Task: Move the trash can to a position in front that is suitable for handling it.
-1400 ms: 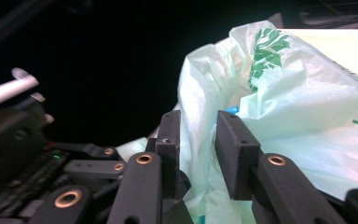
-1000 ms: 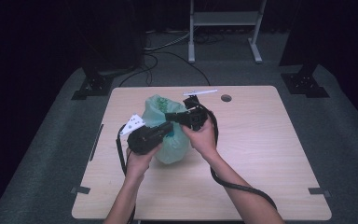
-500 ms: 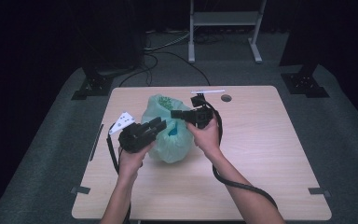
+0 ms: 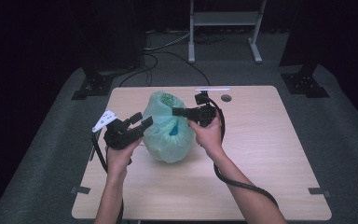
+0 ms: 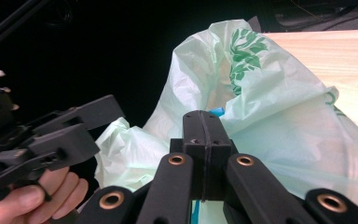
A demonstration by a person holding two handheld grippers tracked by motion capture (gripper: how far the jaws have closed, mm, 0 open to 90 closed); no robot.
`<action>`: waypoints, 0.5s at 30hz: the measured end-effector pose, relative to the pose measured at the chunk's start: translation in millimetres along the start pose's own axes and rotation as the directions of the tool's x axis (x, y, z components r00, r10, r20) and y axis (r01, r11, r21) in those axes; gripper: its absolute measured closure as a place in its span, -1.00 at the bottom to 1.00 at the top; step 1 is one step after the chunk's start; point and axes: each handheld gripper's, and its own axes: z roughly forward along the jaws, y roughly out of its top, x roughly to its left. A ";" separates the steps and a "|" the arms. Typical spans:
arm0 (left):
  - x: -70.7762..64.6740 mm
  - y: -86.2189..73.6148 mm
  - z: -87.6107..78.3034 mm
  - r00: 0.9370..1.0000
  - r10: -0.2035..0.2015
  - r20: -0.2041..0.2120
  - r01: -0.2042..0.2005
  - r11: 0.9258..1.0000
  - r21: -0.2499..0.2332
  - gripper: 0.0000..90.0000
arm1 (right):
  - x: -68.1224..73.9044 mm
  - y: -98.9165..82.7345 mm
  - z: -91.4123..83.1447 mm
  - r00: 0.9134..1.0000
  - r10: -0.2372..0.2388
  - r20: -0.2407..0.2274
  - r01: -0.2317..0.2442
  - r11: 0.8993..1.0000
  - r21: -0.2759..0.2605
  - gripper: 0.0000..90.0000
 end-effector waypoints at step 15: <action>6.4 2.5 -4.1 0.999 -0.032 -0.026 0.032 0.999 -0.009 -0.39 | 5.6 9.6 -17.6 1.000 0.010 -0.025 -0.011 0.999 -0.047 1.00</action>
